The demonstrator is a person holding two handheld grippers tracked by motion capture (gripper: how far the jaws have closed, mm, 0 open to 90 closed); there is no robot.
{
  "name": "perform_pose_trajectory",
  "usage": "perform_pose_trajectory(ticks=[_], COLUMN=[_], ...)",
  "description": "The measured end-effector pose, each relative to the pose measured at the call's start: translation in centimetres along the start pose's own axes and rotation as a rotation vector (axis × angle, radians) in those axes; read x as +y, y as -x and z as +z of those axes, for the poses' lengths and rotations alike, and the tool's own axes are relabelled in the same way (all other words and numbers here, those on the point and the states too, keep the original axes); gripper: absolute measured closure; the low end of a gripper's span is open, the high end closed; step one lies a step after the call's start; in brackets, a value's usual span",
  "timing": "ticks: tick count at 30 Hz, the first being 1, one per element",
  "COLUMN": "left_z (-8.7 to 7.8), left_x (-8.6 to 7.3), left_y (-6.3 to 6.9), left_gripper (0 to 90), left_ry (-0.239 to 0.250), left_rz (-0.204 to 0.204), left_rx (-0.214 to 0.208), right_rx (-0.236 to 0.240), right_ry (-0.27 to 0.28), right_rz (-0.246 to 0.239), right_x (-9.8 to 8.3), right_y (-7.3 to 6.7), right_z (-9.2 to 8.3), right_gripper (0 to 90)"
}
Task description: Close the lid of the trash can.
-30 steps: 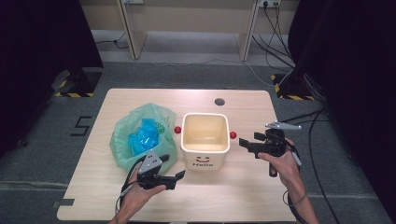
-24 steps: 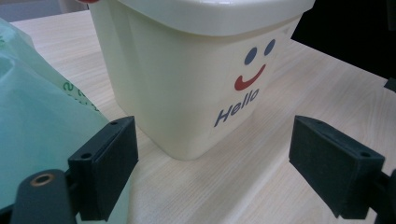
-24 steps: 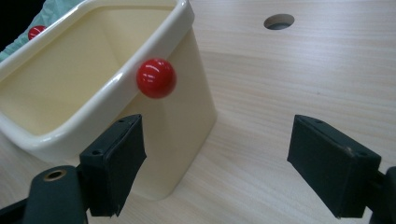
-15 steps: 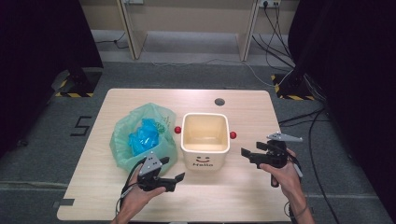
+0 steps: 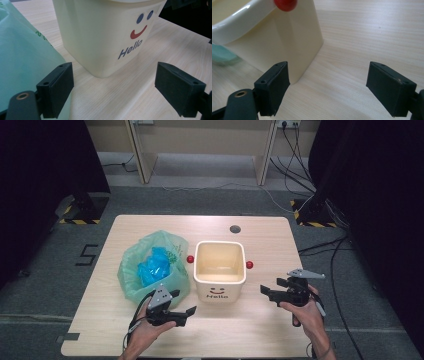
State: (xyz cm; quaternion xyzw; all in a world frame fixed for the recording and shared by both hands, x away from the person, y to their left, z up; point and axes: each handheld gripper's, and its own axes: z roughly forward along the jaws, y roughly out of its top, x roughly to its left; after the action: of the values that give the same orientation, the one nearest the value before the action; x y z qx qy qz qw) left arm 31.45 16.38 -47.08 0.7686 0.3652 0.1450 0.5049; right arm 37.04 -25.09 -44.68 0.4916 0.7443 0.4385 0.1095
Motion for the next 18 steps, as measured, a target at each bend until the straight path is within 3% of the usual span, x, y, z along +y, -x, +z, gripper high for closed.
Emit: perform_pose_trajectory(ticks=[18], left_z=[0.1], left_x=[-1.4], left_y=[-0.3], left_gripper=[14.6], left_ry=[-0.022], left_rz=[-0.021], left_rx=[-0.001], right_rx=[-0.023], right_ry=[-0.038], right_rz=[0.006], right_x=[-2.7], right_y=[0.4], right_z=[0.2], right_gripper=[17.8])
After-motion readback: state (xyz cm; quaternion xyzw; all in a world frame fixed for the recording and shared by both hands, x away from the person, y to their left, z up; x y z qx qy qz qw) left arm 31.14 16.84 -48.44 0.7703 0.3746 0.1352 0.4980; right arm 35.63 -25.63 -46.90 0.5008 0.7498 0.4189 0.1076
